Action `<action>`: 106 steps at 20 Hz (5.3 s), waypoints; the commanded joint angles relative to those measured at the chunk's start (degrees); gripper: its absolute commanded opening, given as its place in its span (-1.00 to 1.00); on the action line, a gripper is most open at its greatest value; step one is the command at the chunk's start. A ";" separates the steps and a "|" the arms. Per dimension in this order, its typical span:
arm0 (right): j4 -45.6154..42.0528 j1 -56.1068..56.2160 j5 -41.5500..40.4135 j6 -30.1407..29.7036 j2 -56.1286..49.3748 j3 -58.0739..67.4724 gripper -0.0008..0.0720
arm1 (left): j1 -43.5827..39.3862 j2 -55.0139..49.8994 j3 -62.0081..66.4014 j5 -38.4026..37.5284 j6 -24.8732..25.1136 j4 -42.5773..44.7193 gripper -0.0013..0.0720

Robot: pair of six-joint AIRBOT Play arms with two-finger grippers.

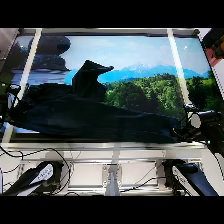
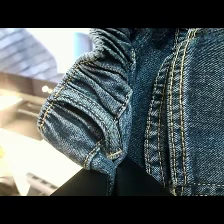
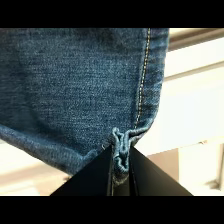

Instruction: Fold the clothes and pants, and hang the long-sleeved shirts on hangers.

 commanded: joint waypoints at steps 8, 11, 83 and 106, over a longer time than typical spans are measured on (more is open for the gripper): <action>-14.23 -0.02 -17.31 4.85 0.04 -0.20 -0.90 | 9.38 -0.04 -0.02 2.89 -9.53 0.92 -0.87; -13.18 -0.02 -34.69 9.07 -0.52 1.55 -0.90 | 11.10 0.02 0.00 5.60 -9.73 -7.56 -0.87; 61.59 7.56 -42.69 -15.89 -67.71 64.35 0.46 | 10.25 9.18 -8.41 33.81 -30.45 -10.97 0.62; 65.42 21.79 -70.95 -0.11 -78.58 67.41 0.33 | 10.27 9.16 -8.41 33.83 -30.45 -10.95 0.62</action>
